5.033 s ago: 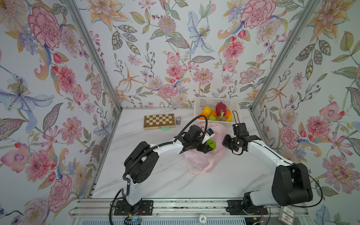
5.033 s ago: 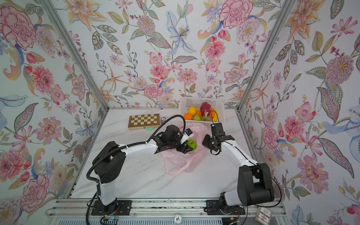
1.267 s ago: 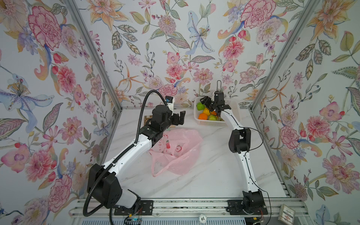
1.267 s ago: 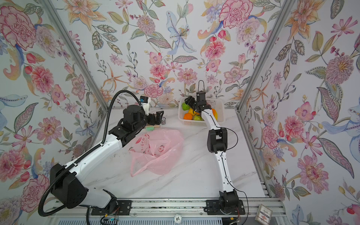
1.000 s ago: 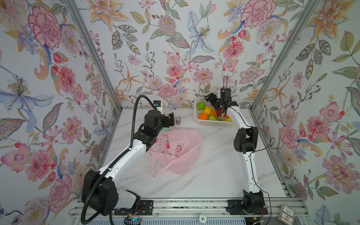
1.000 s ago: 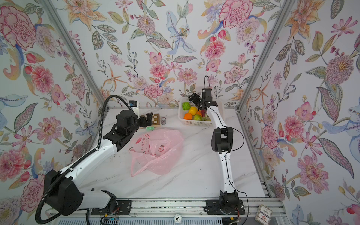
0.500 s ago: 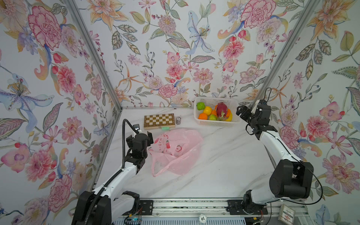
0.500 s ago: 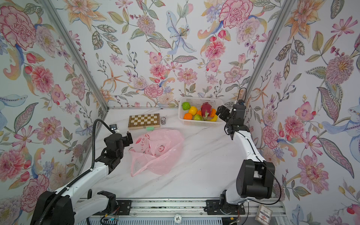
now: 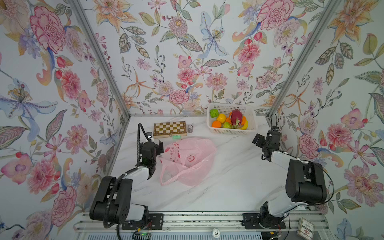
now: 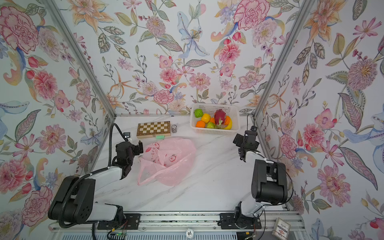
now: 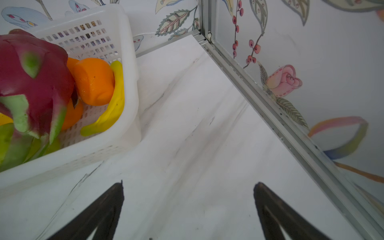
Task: Untie the knot of the plastic bag and take out the fruit
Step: Reset both arms
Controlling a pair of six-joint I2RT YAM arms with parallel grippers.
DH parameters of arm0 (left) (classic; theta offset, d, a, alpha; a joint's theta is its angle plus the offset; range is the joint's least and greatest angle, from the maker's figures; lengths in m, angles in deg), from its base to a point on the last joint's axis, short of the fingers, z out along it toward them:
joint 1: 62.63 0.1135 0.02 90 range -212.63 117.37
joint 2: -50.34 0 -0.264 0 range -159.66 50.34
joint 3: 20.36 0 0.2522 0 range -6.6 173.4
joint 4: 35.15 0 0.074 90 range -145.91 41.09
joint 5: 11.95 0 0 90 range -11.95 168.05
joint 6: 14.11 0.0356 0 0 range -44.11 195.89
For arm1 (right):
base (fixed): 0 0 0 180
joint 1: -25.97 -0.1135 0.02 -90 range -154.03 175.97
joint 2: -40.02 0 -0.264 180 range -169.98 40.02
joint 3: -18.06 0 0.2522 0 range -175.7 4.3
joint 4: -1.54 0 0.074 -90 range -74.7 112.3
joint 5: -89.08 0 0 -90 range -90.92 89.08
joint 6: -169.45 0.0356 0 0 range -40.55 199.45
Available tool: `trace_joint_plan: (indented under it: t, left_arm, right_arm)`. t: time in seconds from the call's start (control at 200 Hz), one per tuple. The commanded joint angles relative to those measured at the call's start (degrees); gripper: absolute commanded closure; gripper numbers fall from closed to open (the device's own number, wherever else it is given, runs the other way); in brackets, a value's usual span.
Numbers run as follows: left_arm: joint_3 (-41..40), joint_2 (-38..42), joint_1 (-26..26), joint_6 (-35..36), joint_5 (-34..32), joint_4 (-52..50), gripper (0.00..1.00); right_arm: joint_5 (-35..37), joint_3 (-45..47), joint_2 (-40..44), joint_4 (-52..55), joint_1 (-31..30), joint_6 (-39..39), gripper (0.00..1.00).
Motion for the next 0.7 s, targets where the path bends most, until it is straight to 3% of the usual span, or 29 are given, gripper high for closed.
trace_joint_plan:
  t: [0.0,0.135,0.31,0.455,0.6,0.696]
  left_arm:
    - [1.00,-4.04,2.82,1.17,6.70,14.64,0.01]
    - [4.41,-5.35,3.20,1.94,10.02,9.65,0.01]
    - [0.71,8.28,0.69,2.42,4.58,-6.12,0.01]
    - [-10.21,13.41,1.49,0.98,5.40,1.51,0.01]
    - [-12.00,4.46,2.07,2.08,9.86,14.33,0.01]
    - [-6.43,1.68,3.52,2.00,14.89,6.34,0.01]
  right_arm:
    - [-7.94,-0.40,-4.63,-16.80,0.23,1.03,0.01]
    - [-7.19,0.48,-0.71,-13.46,-3.23,-6.70,0.01]
    - [-3.09,7.17,14.38,-3.67,-1.19,-9.84,0.01]
    - [-7.05,17.42,21.83,-3.65,4.23,-8.21,0.01]
    - [-13.89,21.29,15.26,-17.40,5.45,-3.29,0.01]
    - [-15.21,18.03,7.62,-17.97,2.74,-6.44,0.01]
